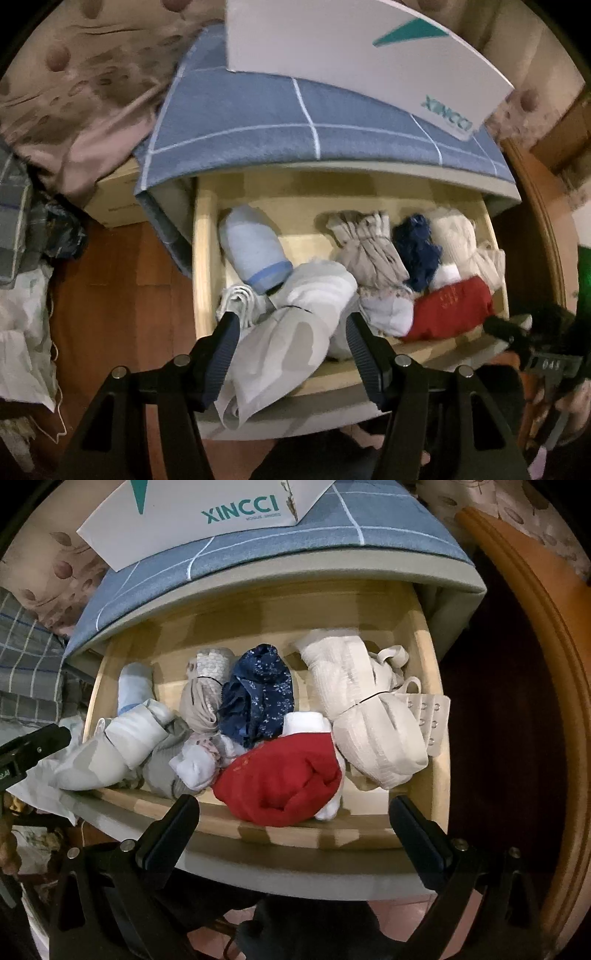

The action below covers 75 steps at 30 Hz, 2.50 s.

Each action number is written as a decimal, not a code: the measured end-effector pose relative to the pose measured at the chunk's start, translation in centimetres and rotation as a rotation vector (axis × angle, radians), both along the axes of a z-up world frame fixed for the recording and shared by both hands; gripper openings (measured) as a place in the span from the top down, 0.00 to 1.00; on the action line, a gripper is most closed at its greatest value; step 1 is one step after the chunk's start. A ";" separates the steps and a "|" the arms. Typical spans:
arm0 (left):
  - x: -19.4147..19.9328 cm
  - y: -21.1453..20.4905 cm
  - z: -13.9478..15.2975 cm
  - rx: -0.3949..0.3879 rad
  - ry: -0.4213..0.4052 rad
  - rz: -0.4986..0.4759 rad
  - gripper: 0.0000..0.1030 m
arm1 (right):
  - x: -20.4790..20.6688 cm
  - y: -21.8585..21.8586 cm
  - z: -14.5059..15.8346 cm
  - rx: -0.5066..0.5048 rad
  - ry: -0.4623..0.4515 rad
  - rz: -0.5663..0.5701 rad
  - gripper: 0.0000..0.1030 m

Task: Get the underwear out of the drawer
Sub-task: 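Close the left gripper on the large rolled white garment in the drawer, then lift the white garment with the left gripper while the right gripper grasps the beige striped bundle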

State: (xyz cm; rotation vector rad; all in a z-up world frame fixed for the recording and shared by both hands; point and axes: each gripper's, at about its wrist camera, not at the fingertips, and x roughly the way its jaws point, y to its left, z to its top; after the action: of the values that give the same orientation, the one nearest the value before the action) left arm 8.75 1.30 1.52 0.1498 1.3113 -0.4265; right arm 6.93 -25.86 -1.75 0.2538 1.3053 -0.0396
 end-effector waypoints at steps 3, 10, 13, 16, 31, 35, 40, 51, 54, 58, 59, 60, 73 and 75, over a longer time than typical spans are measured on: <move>-0.2 -0.4 -0.7 0.033 0.029 -0.062 0.40 | 0.0 -0.3 0.0 -0.005 0.003 -0.008 0.01; 0.2 -1.5 -3.5 0.088 0.104 -0.111 0.40 | 0.0 -0.3 -0.3 0.000 0.018 -0.010 0.01; 0.1 -2.4 -4.9 0.132 0.102 -0.128 0.40 | 0.1 -0.4 -0.4 -0.006 0.023 -0.010 0.01; 0.1 -3.1 -5.9 0.156 0.094 -0.126 0.40 | 0.3 -0.7 -0.4 -0.011 0.030 -0.013 0.01; 0.2 -3.6 -7.6 0.155 0.063 -0.057 0.45 | 5.7 -3.9 0.5 -0.056 0.061 0.028 0.13; 0.2 -3.3 -7.4 0.128 0.060 -0.041 0.54 | 7.0 -4.0 -0.8 -0.084 0.085 0.050 0.25; 0.4 -2.8 -6.7 0.084 0.071 0.001 0.59 | 8.0 -3.7 -2.7 -0.123 0.115 0.060 0.32; 0.4 -2.6 -4.8 0.018 0.046 0.000 0.59 | 10.1 -2.5 -6.1 -0.236 0.155 0.086 0.32; 0.5 -2.5 -4.4 0.009 0.042 0.001 0.59 | 10.5 -1.9 -7.0 -0.264 0.162 0.098 0.32; 0.4 -2.3 -3.7 -0.008 0.032 0.012 0.59 | 10.9 -1.5 -8.4 -0.271 0.186 0.112 0.32; 0.3 -2.1 -3.6 -0.012 0.030 0.014 0.59 | 10.9 -1.5 -8.8 -0.275 0.194 0.105 0.33; 0.4 -2.0 -3.5 -0.020 0.029 0.020 0.59 | 11.0 -1.5 -9.0 -0.281 0.195 0.111 0.34; 0.3 -0.4 -0.3 -0.092 -0.030 0.068 0.59 | 7.7 -1.5 -10.5 -0.249 0.192 0.073 0.44; 0.3 -0.1 0.4 -0.100 -0.041 0.075 0.59 | 7.7 -1.4 -10.4 -0.251 0.192 0.069 0.45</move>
State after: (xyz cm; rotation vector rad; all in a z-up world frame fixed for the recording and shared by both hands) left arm 9.02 1.17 1.95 0.0256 1.2485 -0.4218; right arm 14.62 -27.31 -12.19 -0.0096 1.4835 -0.1717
